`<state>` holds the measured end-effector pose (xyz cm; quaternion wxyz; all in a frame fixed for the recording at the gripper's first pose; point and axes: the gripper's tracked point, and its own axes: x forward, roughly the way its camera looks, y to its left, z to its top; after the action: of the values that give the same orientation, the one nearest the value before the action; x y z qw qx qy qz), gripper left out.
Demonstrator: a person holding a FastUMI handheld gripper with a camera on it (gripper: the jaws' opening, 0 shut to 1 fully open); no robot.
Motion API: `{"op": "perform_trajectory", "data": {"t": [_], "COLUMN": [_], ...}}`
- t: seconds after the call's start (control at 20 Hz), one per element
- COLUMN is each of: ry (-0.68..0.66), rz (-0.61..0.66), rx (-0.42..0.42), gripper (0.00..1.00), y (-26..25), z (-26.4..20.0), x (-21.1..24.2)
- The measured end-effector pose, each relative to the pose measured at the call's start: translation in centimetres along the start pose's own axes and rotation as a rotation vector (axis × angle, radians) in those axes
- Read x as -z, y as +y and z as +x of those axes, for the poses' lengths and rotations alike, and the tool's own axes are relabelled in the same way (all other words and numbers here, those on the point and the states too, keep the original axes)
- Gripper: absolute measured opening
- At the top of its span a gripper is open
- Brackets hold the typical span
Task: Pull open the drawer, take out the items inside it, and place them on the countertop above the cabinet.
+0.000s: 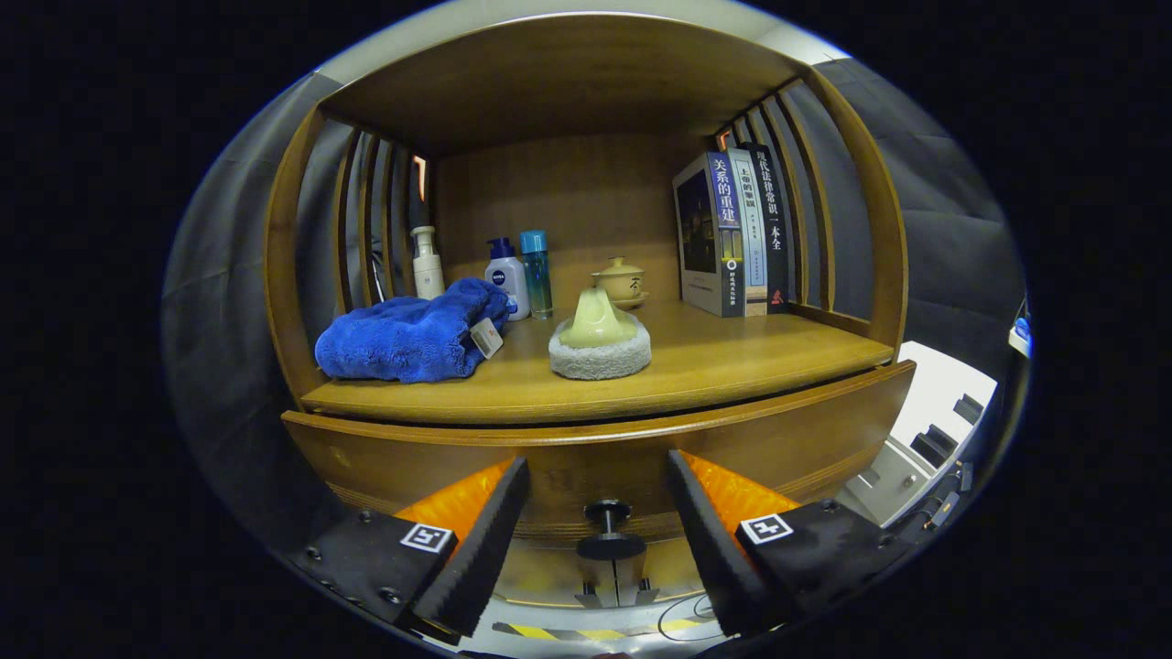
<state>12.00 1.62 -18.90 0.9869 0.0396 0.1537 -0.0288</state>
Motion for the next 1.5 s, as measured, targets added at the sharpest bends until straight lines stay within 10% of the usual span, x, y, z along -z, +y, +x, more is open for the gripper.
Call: {"op": "perform_trajectory", "data": {"t": [0.75,1.5], "ry": [-0.028,-0.181], "rz": [-0.073,-0.139], "rx": [0.011,-0.136], "gripper": [0.99,0.98], "y": [0.6,7.2], "z": [1.3,-9.8], "x": [-0.4,-7.9]}}
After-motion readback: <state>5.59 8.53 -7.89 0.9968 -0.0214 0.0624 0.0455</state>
